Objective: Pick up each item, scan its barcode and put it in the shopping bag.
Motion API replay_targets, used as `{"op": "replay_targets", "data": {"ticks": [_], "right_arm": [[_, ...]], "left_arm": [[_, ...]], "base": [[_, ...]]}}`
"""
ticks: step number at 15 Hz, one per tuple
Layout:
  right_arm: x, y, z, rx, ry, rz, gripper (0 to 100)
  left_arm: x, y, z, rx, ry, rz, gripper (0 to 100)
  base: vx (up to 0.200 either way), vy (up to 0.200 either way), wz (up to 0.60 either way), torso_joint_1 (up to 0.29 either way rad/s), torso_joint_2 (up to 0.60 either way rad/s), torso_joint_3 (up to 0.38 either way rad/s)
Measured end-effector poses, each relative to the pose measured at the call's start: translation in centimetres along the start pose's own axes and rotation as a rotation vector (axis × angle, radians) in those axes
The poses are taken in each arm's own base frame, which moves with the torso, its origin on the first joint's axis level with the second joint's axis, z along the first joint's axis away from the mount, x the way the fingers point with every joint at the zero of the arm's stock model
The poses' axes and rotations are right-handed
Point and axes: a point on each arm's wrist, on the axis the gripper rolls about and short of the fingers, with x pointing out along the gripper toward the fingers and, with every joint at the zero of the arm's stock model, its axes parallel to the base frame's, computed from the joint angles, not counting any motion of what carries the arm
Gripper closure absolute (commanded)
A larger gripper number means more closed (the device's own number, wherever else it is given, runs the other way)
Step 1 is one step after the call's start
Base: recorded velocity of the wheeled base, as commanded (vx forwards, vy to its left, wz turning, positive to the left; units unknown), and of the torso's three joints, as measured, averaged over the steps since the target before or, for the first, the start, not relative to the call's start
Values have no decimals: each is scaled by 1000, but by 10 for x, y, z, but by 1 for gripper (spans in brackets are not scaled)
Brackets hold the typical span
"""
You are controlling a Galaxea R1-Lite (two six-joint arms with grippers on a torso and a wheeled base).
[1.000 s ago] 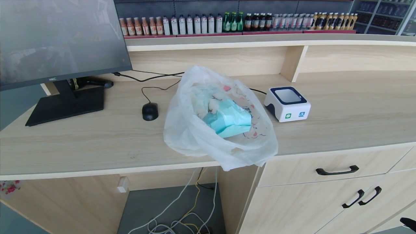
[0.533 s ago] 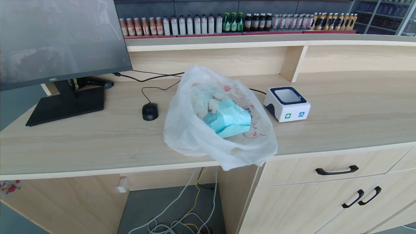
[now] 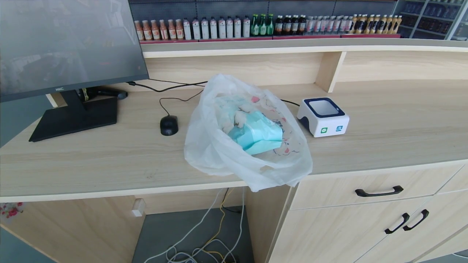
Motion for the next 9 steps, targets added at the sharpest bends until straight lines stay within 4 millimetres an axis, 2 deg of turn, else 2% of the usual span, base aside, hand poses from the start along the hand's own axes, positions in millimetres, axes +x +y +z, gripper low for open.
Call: {"op": "replay_targets", "data": {"ticks": [2,4,5,9], "right_arm": [[-4,0,-1,22,-39,16,0],[-7,1,-2,6,-124,167,0],[-9,1,-2,6,-157,184,0],[-11,2,-5,-4,-182,269,0]], "left_arm": [[0,0,0,-1,0,0,0],[0,0,0,-2,0,1,0],[0,0,0,-2,0,1,0],[0,0,0,-1,0,0,0]], "base": [[0,0,0,0,0,0],[0,0,0,0,0,0],[0,0,0,0,0,0],[0,0,0,0,0,0]]}}
